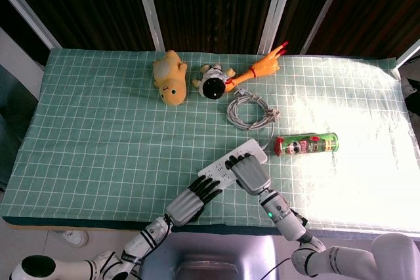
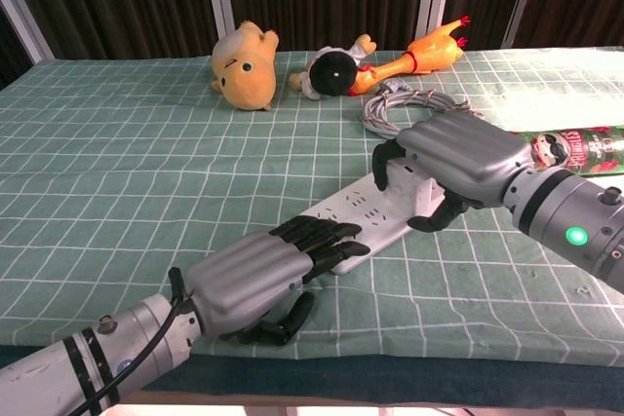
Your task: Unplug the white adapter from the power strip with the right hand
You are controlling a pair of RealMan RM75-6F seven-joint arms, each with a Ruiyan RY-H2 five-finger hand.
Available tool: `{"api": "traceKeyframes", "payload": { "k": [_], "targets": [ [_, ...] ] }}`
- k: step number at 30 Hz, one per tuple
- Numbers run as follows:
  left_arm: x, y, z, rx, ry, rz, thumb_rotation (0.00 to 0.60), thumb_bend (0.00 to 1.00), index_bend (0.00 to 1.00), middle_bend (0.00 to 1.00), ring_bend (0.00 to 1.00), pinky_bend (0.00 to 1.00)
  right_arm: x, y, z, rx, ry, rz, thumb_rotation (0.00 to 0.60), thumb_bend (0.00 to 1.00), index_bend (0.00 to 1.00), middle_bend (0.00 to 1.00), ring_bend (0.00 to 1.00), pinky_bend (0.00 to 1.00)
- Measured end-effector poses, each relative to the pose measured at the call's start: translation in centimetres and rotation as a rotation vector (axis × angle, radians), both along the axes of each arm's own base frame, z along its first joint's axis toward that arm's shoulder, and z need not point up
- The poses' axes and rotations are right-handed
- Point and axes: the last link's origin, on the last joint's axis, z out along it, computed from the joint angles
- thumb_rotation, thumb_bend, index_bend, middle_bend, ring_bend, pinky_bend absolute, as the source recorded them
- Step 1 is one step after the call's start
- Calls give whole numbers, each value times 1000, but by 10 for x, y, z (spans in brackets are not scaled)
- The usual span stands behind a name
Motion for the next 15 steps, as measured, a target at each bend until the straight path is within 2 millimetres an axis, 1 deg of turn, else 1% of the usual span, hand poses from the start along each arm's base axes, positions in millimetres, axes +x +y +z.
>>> {"api": "traceKeyframes", "payload": {
  "k": [6,9,12,15],
  "targets": [
    [-1,0,0,3,3,-3,595,745,0,0,0,8,-3,2,2,-3,-36,10,600,410,889,649,628,669],
    [-2,-3,0,-1,5,-5,595,746,0,0,0,8,-4,3,4,2,-44,4,600,410,890,649,629,669],
    [-3,-7,-1,-3,6,-9,596,744,0,0,0,8,-4,2,8,-3,-49,0,600,410,889,648,628,669],
    [0,-6,-2,-1,6,-12,596,745,0,0,0,8,-5,2,13,-13,-64,-1,600,410,889,649,628,669]
  ]
}}
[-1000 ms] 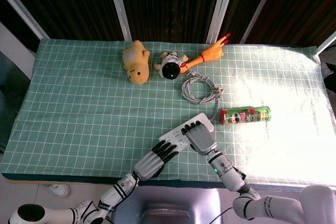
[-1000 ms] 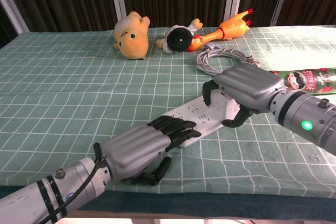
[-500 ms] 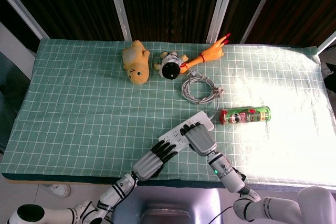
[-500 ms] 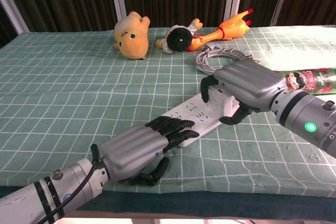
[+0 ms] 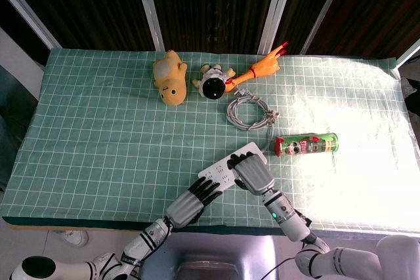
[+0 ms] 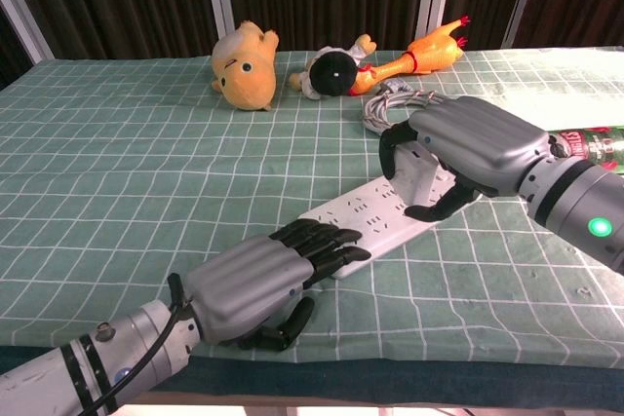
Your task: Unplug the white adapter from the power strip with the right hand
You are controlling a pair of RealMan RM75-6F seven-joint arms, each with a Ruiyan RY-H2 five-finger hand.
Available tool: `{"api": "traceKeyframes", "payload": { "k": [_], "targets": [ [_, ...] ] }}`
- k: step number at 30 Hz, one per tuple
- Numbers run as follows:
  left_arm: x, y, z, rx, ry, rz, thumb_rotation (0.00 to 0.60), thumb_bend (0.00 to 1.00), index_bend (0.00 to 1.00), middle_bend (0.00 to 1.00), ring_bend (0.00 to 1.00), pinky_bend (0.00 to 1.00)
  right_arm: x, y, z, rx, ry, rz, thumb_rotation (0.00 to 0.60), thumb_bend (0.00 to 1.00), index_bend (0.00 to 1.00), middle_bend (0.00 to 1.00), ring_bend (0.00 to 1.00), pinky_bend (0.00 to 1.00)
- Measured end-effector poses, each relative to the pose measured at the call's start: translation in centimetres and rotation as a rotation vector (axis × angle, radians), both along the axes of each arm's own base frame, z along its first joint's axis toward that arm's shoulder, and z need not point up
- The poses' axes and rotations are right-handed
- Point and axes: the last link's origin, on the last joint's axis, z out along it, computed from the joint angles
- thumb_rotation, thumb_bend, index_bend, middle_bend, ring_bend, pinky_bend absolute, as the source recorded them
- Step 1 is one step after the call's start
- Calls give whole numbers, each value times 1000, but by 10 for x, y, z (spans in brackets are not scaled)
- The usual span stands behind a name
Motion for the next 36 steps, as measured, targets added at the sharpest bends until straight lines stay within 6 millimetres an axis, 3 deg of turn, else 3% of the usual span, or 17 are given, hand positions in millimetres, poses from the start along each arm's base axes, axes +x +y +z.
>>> {"api": "traceKeyframes", "payload": {
  "k": [9,14,20,22,25,29,32,36],
  "targets": [
    [8,8,7,20,-50,-2,587,746,0,0,0,9,-10,9,26,-32,-15,18,600,410,875,649,628,670],
    [12,12,20,37,-99,-2,586,745,0,0,0,9,-36,19,55,-66,110,18,600,410,856,649,627,670],
    [10,14,35,55,-134,2,584,730,0,0,0,10,-75,32,83,-95,392,-15,600,410,794,649,585,667],
    [9,15,39,59,-141,7,579,720,0,0,0,10,-90,37,89,-92,497,-43,600,410,741,636,563,661],
    [5,13,45,66,-143,13,576,681,0,0,0,10,-110,41,91,-58,600,-106,600,410,598,536,484,609],
    [2,14,51,78,-145,17,576,638,0,0,0,15,-128,44,87,17,674,-157,600,408,220,264,243,362],
    [1,15,55,72,-168,18,566,621,0,0,0,23,-133,45,85,49,718,-151,600,359,20,72,78,183],
    [-4,16,70,72,-224,10,532,591,0,0,0,24,-132,47,90,57,690,-160,600,275,0,0,0,79]
  ]
}}
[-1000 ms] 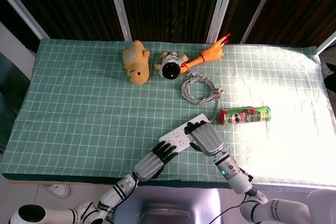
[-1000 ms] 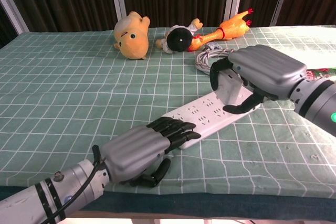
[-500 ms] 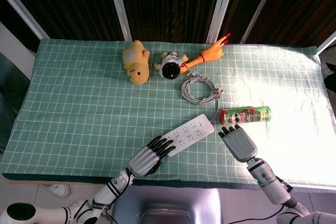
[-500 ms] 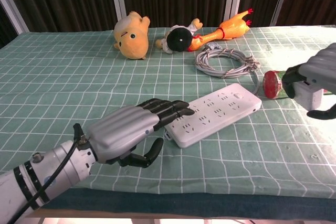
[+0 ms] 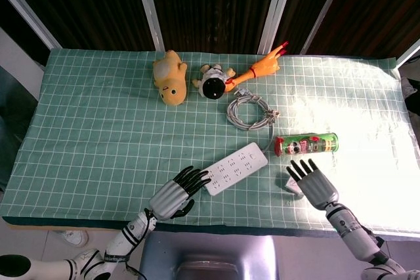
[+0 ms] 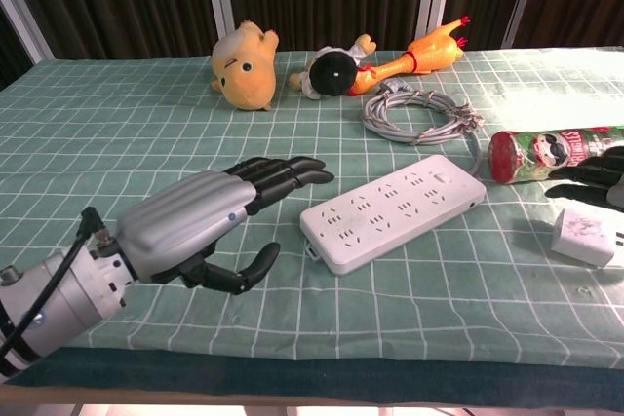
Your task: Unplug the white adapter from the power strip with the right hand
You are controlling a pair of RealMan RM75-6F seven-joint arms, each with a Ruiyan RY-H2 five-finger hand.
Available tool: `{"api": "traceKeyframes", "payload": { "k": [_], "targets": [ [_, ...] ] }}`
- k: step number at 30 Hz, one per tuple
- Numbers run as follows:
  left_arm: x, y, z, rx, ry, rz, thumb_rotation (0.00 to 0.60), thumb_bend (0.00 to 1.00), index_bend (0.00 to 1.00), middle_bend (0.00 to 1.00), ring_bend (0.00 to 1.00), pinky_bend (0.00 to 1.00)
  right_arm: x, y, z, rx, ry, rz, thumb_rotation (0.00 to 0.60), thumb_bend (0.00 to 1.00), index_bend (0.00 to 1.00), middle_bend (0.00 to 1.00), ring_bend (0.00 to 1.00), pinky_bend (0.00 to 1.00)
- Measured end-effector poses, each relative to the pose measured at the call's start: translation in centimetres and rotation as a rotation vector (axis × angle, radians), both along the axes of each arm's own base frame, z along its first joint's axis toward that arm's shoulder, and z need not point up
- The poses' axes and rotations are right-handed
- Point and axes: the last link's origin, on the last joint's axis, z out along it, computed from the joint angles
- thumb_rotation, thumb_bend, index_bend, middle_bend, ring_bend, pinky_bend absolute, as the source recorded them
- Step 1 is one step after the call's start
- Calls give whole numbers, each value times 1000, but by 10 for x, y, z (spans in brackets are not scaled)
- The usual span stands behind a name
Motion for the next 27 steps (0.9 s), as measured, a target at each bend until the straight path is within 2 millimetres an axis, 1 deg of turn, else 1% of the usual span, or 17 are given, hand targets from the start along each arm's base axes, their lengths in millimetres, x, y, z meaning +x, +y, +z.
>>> {"api": "traceKeyframes", "payload": {
  "k": [3,5,8,9,11,12,13,14,16,18,19,21,22,24,27],
  "targets": [
    [-6,3,15,12,-13,-8,485,567,0,0,0,36,4,3,11,-32,-49,-5,600,256,0,0,0,25],
    [-11,6,24,13,-1,-8,470,551,0,0,0,39,7,7,24,-72,-92,-10,600,249,0,0,0,0],
    [-24,6,45,32,38,-8,434,524,0,0,0,38,9,16,48,-165,-185,-31,600,247,0,0,0,0],
    [-32,6,57,56,60,-4,427,523,0,0,0,37,9,19,56,-203,-215,-39,600,248,0,0,0,0],
    [-46,5,79,102,92,12,458,523,0,0,0,37,5,28,78,-308,-284,-64,600,247,0,0,0,0],
    [-58,3,94,140,111,29,493,524,0,0,0,38,2,34,89,-358,-314,-80,600,247,0,0,0,0],
    [-66,1,105,169,123,45,516,524,0,0,0,38,-3,42,102,-426,-355,-106,600,246,0,0,0,0],
    [-75,-1,115,198,131,62,542,524,0,0,0,38,-7,49,110,-471,-386,-127,600,246,0,0,0,0],
    [-95,-11,135,263,139,111,560,524,0,0,0,37,-16,63,125,-551,-460,-169,600,246,0,0,0,0],
    [-117,-25,150,325,148,162,587,524,0,0,0,36,-24,77,133,-604,-516,-202,600,246,0,0,0,0],
    [-126,-31,157,349,155,183,596,522,0,0,0,37,-30,87,138,-638,-536,-219,600,247,0,0,0,0],
    [-148,-47,169,391,173,231,600,517,0,0,0,37,-36,101,145,-672,-539,-223,600,247,0,0,0,0],
    [-156,-52,174,401,180,251,600,515,0,0,0,37,-38,105,146,-677,-538,-217,600,247,0,0,0,0],
    [-167,-59,180,408,192,286,600,512,0,0,0,37,-38,108,147,-676,-545,-200,600,247,0,0,0,0],
    [-170,-60,186,419,204,304,600,511,0,0,0,37,-38,109,150,-691,-552,-185,600,246,0,0,0,0]
  ]
}}
